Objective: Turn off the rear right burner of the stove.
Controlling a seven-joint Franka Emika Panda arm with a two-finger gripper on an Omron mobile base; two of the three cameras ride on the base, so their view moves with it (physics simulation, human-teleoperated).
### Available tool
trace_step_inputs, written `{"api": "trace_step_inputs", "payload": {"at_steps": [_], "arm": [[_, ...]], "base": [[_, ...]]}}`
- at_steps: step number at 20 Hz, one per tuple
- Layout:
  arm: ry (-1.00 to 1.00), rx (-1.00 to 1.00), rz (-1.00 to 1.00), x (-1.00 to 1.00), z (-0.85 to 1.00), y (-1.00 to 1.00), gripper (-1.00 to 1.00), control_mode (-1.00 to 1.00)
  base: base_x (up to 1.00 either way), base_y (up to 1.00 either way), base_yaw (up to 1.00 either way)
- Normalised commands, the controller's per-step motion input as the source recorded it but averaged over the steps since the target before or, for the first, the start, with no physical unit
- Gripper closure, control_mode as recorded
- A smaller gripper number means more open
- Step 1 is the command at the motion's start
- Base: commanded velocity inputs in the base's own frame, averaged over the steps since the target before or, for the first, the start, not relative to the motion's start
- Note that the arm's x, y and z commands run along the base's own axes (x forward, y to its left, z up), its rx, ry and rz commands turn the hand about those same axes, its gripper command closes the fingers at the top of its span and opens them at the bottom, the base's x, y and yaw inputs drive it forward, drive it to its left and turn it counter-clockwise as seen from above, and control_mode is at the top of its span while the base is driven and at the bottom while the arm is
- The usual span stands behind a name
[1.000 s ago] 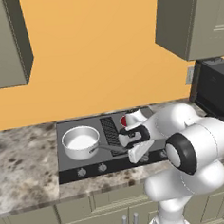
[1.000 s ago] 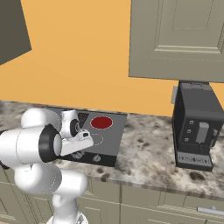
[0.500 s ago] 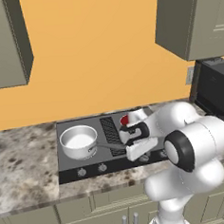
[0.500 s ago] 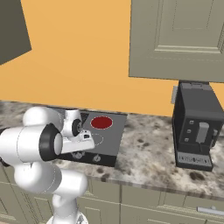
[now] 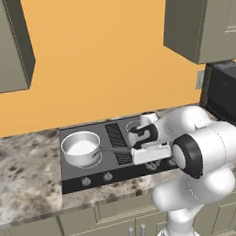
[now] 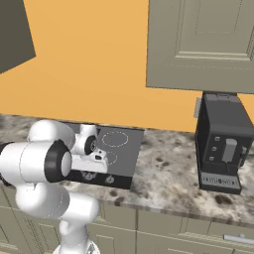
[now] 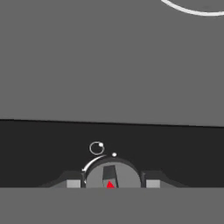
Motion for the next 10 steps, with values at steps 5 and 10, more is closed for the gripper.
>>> {"api": "trace_step_inputs", "payload": {"at_steps": [5,10], "arm": [[-0.03,0.00,-0.43,-0.04,0.00,0.00,1.00,-1.00],[-0.05,0.00,-0.53,-0.06,0.00,0.00,1.00,-1.00]], "base": [[0.00,0.00,0.00],[0.00,0.00,0.00]]}}
